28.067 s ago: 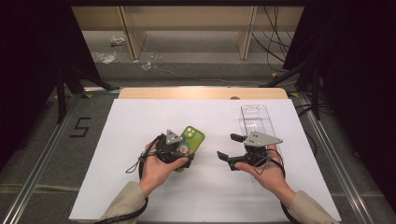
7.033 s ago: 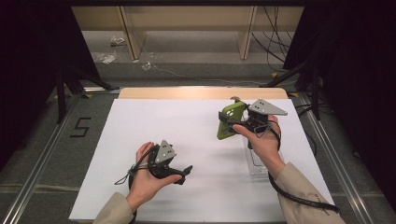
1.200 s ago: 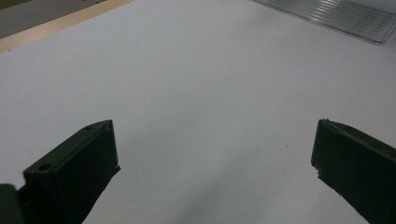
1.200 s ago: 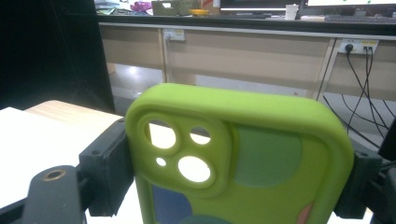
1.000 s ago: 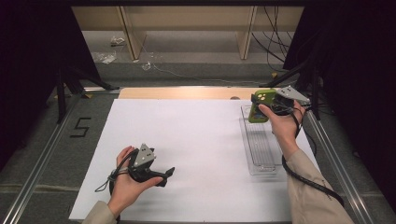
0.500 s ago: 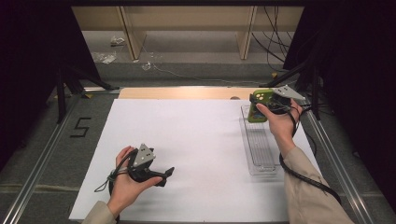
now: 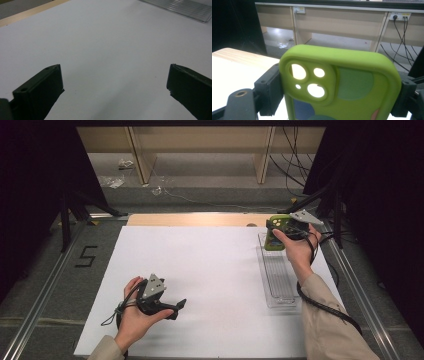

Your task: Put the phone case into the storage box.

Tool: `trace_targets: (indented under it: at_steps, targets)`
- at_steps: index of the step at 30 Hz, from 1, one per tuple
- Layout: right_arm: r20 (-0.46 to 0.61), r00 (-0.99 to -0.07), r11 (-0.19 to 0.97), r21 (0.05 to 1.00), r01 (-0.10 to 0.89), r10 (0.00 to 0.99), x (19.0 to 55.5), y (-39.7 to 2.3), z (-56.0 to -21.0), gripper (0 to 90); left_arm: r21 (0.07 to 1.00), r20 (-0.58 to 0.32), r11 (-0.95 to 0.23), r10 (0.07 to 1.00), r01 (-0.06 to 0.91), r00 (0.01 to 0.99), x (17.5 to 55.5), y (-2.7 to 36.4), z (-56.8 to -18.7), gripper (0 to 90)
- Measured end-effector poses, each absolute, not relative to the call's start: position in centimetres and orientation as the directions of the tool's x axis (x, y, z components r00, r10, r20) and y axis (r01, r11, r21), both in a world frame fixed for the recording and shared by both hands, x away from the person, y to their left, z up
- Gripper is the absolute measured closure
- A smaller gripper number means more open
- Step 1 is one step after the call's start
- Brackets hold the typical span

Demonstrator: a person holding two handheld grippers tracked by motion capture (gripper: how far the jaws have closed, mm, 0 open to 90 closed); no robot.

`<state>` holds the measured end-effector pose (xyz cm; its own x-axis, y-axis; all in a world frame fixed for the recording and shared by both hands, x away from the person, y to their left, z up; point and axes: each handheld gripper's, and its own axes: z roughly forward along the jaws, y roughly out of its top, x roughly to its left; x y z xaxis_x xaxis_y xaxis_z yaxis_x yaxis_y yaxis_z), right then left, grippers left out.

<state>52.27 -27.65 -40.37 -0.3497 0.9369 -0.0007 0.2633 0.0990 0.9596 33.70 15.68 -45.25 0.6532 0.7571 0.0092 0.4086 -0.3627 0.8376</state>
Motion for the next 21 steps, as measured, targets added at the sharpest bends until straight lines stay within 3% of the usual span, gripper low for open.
trace_targets:
  at_steps: [21]
  targets:
    - [-0.002,-0.333,0.104,0.952,0.287,0.943,53.35,-27.13,-40.31,18.7,0.837,0.007,-0.362,0.757,0.41,0.654,33.72,15.68,-45.27,0.1]
